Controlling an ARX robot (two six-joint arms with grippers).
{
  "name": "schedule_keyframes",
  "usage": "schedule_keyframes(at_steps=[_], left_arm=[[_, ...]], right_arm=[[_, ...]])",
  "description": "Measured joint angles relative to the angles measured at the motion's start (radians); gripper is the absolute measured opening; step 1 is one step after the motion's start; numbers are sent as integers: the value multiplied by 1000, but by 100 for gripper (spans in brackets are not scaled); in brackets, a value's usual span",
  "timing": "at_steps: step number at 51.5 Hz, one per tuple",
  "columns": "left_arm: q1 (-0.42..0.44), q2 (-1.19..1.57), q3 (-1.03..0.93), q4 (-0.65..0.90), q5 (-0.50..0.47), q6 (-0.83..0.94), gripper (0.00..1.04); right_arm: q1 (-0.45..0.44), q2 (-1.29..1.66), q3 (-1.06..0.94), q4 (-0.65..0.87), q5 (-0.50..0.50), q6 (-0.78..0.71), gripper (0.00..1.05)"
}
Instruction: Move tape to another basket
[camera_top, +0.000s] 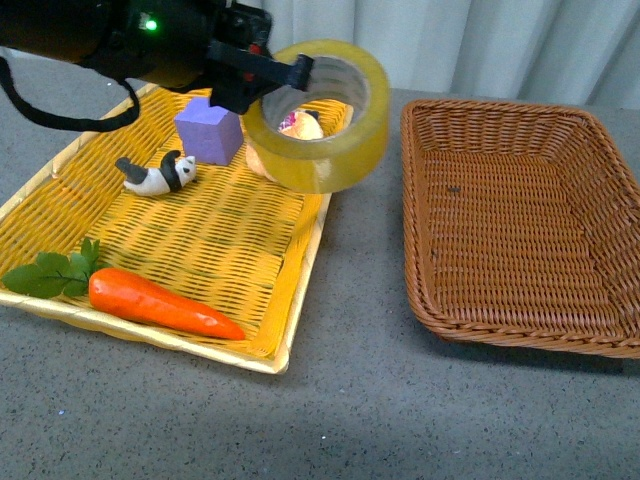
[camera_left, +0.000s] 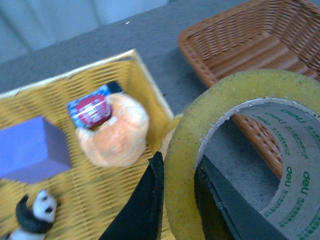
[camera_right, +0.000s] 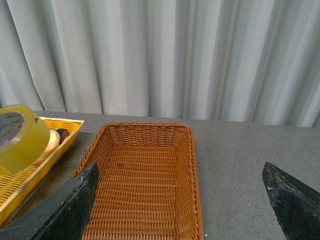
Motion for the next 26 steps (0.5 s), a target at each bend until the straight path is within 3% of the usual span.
schedule_keyframes(at_steps=[11, 26], left_arm=[[-120, 9, 35, 60, 29, 185, 15], [-192, 45, 68, 61, 46, 330, 15]], right_arm=[[0, 0, 0, 0, 0, 0, 96], [0, 0, 0, 0, 0, 0, 96]])
